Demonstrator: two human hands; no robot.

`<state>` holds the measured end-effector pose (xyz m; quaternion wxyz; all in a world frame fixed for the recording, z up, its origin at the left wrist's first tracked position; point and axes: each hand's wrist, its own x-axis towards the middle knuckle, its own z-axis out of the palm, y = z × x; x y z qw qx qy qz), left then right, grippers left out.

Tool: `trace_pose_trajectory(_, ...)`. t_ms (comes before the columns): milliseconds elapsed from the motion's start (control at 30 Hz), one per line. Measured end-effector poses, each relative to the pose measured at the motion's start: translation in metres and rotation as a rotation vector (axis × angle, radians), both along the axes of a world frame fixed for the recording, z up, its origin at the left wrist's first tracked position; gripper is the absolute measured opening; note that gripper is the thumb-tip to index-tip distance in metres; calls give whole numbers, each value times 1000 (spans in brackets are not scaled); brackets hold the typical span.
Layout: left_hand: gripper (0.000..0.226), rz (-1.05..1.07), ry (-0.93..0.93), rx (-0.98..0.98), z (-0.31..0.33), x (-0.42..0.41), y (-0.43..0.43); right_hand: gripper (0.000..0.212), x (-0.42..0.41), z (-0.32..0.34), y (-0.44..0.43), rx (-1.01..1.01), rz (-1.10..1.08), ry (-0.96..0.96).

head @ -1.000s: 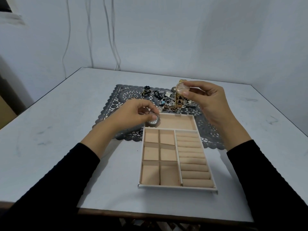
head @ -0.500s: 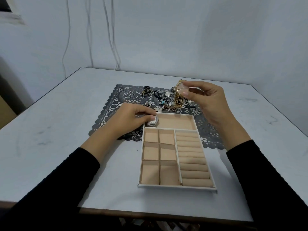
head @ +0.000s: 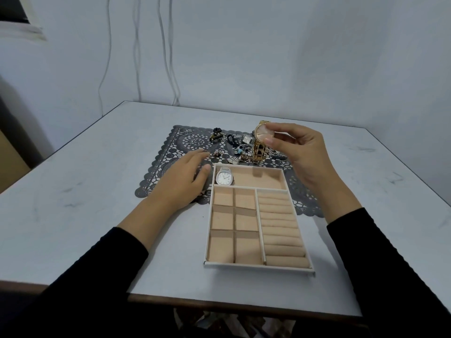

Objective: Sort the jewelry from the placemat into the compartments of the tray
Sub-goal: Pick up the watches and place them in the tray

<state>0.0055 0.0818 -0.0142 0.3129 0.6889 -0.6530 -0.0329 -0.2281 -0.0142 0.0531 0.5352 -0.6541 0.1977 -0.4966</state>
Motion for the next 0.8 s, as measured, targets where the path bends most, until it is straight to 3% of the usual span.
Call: trace_pose_trajectory(800, 54, 106, -109, 202, -9, 5, -3, 31, 12, -28, 12, 42, 55, 134)
